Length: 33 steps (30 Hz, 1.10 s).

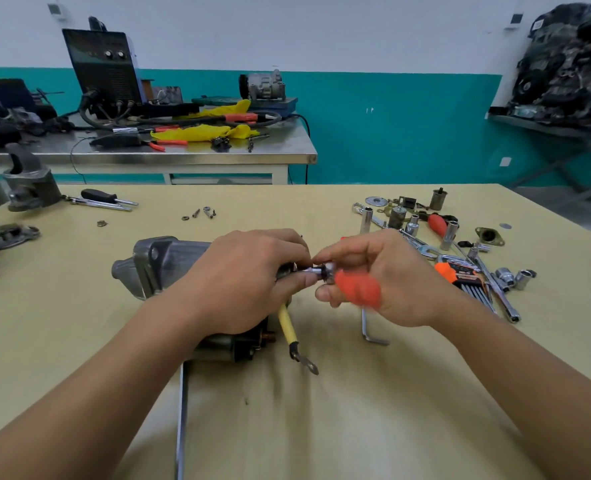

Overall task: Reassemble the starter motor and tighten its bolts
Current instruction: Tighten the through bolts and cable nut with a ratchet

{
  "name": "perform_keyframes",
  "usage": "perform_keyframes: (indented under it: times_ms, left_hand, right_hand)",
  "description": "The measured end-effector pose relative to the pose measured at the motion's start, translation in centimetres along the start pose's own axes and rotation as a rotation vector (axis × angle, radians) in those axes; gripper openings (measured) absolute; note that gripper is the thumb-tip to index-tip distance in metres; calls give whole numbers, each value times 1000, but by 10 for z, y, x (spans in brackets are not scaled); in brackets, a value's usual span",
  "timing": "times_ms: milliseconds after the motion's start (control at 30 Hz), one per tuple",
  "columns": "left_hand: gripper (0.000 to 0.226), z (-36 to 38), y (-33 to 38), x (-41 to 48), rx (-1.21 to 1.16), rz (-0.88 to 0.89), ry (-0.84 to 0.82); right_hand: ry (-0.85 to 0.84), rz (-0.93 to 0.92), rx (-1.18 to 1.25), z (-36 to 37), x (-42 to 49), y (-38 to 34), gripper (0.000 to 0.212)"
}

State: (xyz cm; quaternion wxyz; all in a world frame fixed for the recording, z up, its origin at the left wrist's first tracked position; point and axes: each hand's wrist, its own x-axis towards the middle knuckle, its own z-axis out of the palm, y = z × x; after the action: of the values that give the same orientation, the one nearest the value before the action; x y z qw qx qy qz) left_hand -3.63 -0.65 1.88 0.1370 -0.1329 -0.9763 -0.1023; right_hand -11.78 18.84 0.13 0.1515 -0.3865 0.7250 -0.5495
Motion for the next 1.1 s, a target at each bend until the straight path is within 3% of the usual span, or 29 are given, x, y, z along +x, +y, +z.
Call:
perform_keyframes:
  times_ms: [67, 200, 267, 400, 500, 533, 633, 700, 767, 867, 933, 1000, 1100]
  left_hand:
    - [36, 1, 0, 1, 24, -4, 3]
    - [30, 1, -2, -1, -33, -14, 35]
    - [27, 1, -2, -1, -53, 1, 42]
    - [32, 1, -2, 0, -31, 15, 27]
    - [35, 2, -2, 0, 6, 3, 22]
    - [37, 2, -2, 0, 11, -1, 19]
    - [31, 2, -2, 0, 1, -8, 25]
    - [26, 2, -2, -1, -18, -6, 41]
    - [25, 2, -2, -1, -27, 3, 47]
    - [26, 1, -2, 0, -20, 10, 34]
    - [29, 1, -3, 0, -13, 8, 24]
    - [35, 1, -2, -1, -14, 5, 21]
    - [31, 1, -2, -1, -15, -11, 29]
  right_hand:
    - [1, 11, -17, 1, -1, -2, 18]
    - [3, 263, 144, 9, 2, -4, 45]
    - [-1, 302, 201, 10, 3, -5, 43]
    - [-16, 34, -12, 3, -1, -6, 11]
    - [-11, -46, -37, 2, -2, -3, 19]
    - [2, -4, -41, 3, -2, -4, 14]
    - [0, 232, 157, 7, 1, -4, 38]
    - [-30, 318, 251, 9, 2, -4, 39]
    - [-16, 244, 160, 7, 0, -2, 32]
    - [21, -40, -81, 3, -2, -5, 22]
    - [32, -101, -165, 3, -2, -4, 20]
    - [53, 17, -129, 6, -2, -4, 31]
    - [6, 339, 172, 12, 1, -4, 52]
